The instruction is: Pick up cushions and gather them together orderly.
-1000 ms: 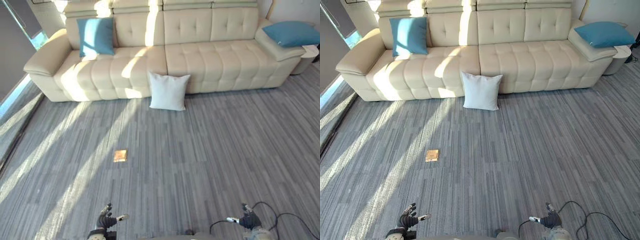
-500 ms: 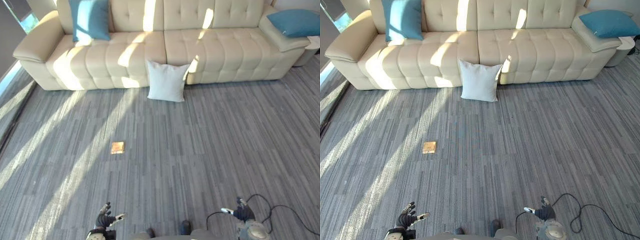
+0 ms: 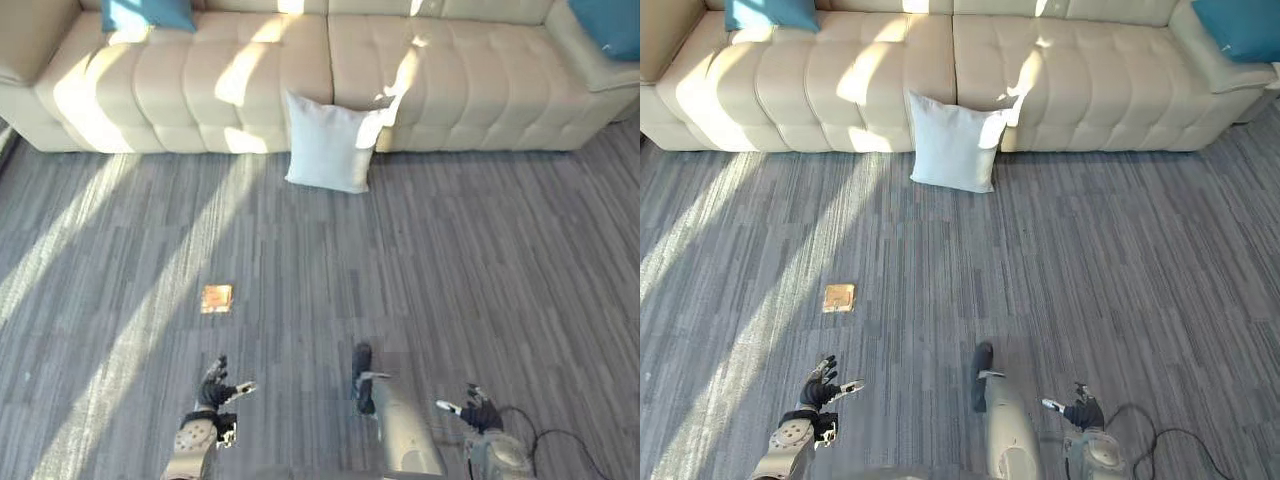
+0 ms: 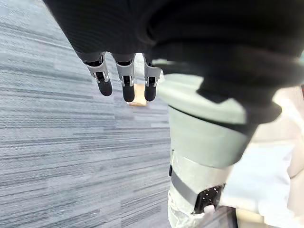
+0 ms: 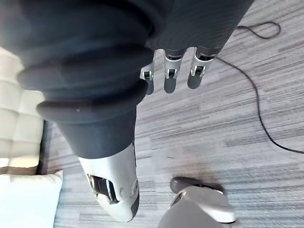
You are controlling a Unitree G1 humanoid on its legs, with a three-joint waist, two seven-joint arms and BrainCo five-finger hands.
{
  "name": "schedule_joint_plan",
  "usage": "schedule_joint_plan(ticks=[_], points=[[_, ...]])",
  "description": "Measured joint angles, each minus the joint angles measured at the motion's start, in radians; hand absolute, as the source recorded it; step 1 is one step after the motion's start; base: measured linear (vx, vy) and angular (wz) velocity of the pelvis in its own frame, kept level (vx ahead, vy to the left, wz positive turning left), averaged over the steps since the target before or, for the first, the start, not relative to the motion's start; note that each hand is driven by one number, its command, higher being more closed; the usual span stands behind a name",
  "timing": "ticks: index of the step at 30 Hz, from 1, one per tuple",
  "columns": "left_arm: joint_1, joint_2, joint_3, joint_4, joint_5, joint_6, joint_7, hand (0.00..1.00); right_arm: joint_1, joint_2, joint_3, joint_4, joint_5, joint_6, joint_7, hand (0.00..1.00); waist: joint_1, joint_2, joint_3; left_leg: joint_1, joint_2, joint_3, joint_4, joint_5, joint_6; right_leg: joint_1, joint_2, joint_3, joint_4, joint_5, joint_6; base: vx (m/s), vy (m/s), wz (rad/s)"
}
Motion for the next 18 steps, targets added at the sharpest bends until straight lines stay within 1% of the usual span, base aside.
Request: schedule_joint_plan(ticks=[1, 2, 3, 4, 5, 6, 7, 8, 9, 10, 11, 12, 13, 14, 15, 16, 17, 18], points=[[0.003, -0.008, 0.004, 0.005, 0.000, 0.000, 0.000, 0.00, -0.003, -0.001, 0.001, 0.000, 0.000, 0.000, 0.000, 0.00, 0.007, 0.006, 0.006, -0.047, 0.026, -0.003, 0.121, 0.112, 0.003, 0.050, 0.012, 0.000, -0.032, -0.013, -0.002, 0.83, -0.317, -0.08], [0.007, -0.017, 0.005, 0.014, 0.000, -0.001, 0.000, 0.00, -0.008, -0.002, 0.007, 0.001, 0.001, 0.000, -0.001, 0.00, 0.026, 0.018, 0.021, -0.135, 0.085, 0.009, 0.359, 0.082, 0.030, 0.164, 0.048, 0.001, -0.103, -0.026, -0.010, 0.53, -0.174, -0.17], [0.012, -0.019, 0.005, 0.014, -0.001, -0.001, 0.000, 0.00, -0.011, 0.003, 0.008, 0.001, 0.012, -0.001, -0.003, 0.00, 0.032, 0.018, 0.024, -0.173, 0.105, 0.019, 0.449, 0.049, 0.062, 0.220, 0.062, 0.009, -0.133, -0.030, -0.013, 0.62, -0.171, -0.37], [0.018, -0.024, 0.005, 0.012, -0.002, 0.000, 0.000, 0.00, -0.012, 0.013, 0.008, -0.009, 0.040, -0.007, -0.006, 0.00, 0.059, 0.001, 0.031, -0.238, 0.119, 0.041, 0.533, -0.005, 0.084, 0.318, 0.071, 0.028, -0.185, -0.035, -0.018, 0.60, -0.115, -0.41], [0.023, -0.028, 0.004, 0.008, -0.002, -0.003, -0.001, 0.00, -0.013, 0.019, 0.008, -0.035, 0.052, -0.008, -0.006, 0.00, 0.078, -0.018, 0.032, -0.319, 0.110, 0.079, 0.525, -0.027, 0.109, 0.402, 0.070, 0.050, -0.252, -0.049, -0.016, 0.58, -0.093, -0.39], [0.023, -0.029, 0.003, 0.008, -0.002, -0.004, -0.001, 0.00, -0.017, 0.019, 0.008, -0.045, 0.059, -0.010, -0.006, 0.00, 0.083, -0.027, 0.034, -0.359, 0.105, 0.098, 0.500, -0.034, 0.120, 0.437, 0.069, 0.060, -0.284, -0.057, -0.011, 0.55, -0.053, -0.41], [0.027, -0.032, 0.006, 0.007, -0.003, -0.003, -0.001, 0.00, -0.036, 0.016, 0.006, -0.049, 0.066, -0.009, -0.006, 0.00, 0.091, -0.021, 0.031, -0.435, 0.096, 0.121, 0.402, -0.052, 0.125, 0.482, 0.074, 0.082, -0.325, -0.062, -0.002, 0.53, 0.005, -0.52], [0.030, -0.038, 0.013, 0.007, -0.003, -0.003, -0.001, 0.00, -0.048, 0.016, 0.004, -0.051, 0.066, -0.009, -0.007, 0.00, 0.105, -0.024, 0.034, -0.477, 0.068, 0.117, 0.286, -0.057, 0.129, 0.509, 0.070, 0.107, -0.347, -0.070, 0.008, 0.62, 0.060, -0.85], [0.035, -0.051, 0.029, 0.004, -0.012, -0.003, 0.000, 0.00, -0.067, 0.014, 0.002, -0.039, 0.066, -0.009, -0.007, 0.00, 0.114, -0.027, 0.037, -0.512, 0.001, 0.071, 0.031, -0.043, 0.113, 0.556, 0.056, 0.142, -0.379, -0.090, 0.035, 0.52, 0.094, -0.72], [0.041, -0.054, 0.031, 0.002, -0.014, -0.003, 0.001, 0.00, -0.070, 0.014, 0.000, -0.034, 0.066, -0.008, -0.009, 0.00, 0.117, -0.024, 0.036, -0.513, -0.021, 0.050, -0.078, -0.026, 0.092, 0.576, 0.051, 0.153, -0.389, -0.101, 0.045, 0.53, 0.160, -0.72], [0.049, -0.057, 0.030, 0.003, -0.018, -0.003, 0.001, 0.00, -0.066, 0.012, 0.000, -0.032, 0.066, -0.008, -0.012, 0.00, 0.123, -0.019, 0.034, -0.505, -0.044, 0.027, -0.233, 0.010, 0.071, 0.603, 0.049, 0.166, -0.404, -0.122, 0.062, 0.55, 0.238, -0.63], [0.063, -0.057, 0.029, 0.008, -0.018, -0.003, 0.002, 0.00, -0.051, 0.013, 0.001, -0.029, 0.066, -0.008, -0.021, 0.00, 0.133, -0.002, 0.021, -0.495, -0.053, -0.001, -0.270, 0.135, 0.113, 0.641, 0.045, 0.195, -0.401, -0.163, 0.086, 0.70, 0.309, -0.65], [0.064, -0.054, 0.031, 0.010, -0.019, -0.002, 0.003, 0.00, -0.045, 0.021, 0.006, -0.023, 0.065, -0.007, -0.024, 0.00, 0.136, -0.021, 0.010, -0.493, -0.079, -0.003, -0.239, 0.166, 0.175, 0.657, 0.023, 0.205, -0.387, -0.189, 0.107, 0.75, 0.304, -0.31], [0.052, -0.053, 0.033, 0.010, -0.018, -0.003, 0.003, 0.00, -0.028, 0.024, 0.005, -0.024, 0.065, -0.007, -0.024, 0.00, 0.128, -0.043, -0.002, -0.511, -0.113, -0.003, -0.179, 0.105, 0.217, 0.641, -0.017, 0.202, -0.326, -0.206, 0.127, 0.66, 0.232, 0.04], [0.045, -0.057, 0.032, 0.010, -0.018, -0.003, 0.001, 0.00, -0.022, 0.019, 0.005, -0.022, 0.064, -0.006, -0.025, 0.00, 0.128, -0.044, -0.003, -0.513, -0.122, -0.002, -0.152, 0.081, 0.231, 0.621, -0.031, 0.205, -0.268, -0.211, 0.136, 0.65, 0.240, 0.14], [0.046, -0.062, 0.031, 0.013, -0.018, -0.002, 0.001, 0.00, -0.014, 0.018, 0.003, -0.013, 0.064, -0.006, -0.025, 0.00, 0.125, -0.047, -0.004, -0.494, -0.135, 0.013, -0.111, 0.029, 0.245, 0.573, -0.052, 0.223, -0.110, -0.213, 0.148, 0.63, 0.258, 0.02], [0.048, -0.060, 0.032, 0.021, -0.017, -0.001, 0.002, 0.00, -0.013, 0.023, 0.004, -0.008, 0.062, -0.006, -0.024, 0.00, 0.120, -0.055, -0.003, -0.457, -0.152, 0.019, -0.104, -0.007, 0.256, 0.523, -0.074, 0.246, 0.058, -0.191, 0.201, 0.61, 0.249, 0.10], [0.047, -0.051, 0.030, 0.036, -0.010, 0.002, 0.003, 0.00, -0.018, 0.031, 0.006, 0.007, 0.049, -0.005, -0.023, 0.00, 0.103, -0.064, 0.000, -0.392, -0.176, 0.020, -0.113, -0.048, 0.271, 0.446, -0.096, 0.278, 0.294, -0.138, 0.326, 0.58, 0.190, 0.14]])
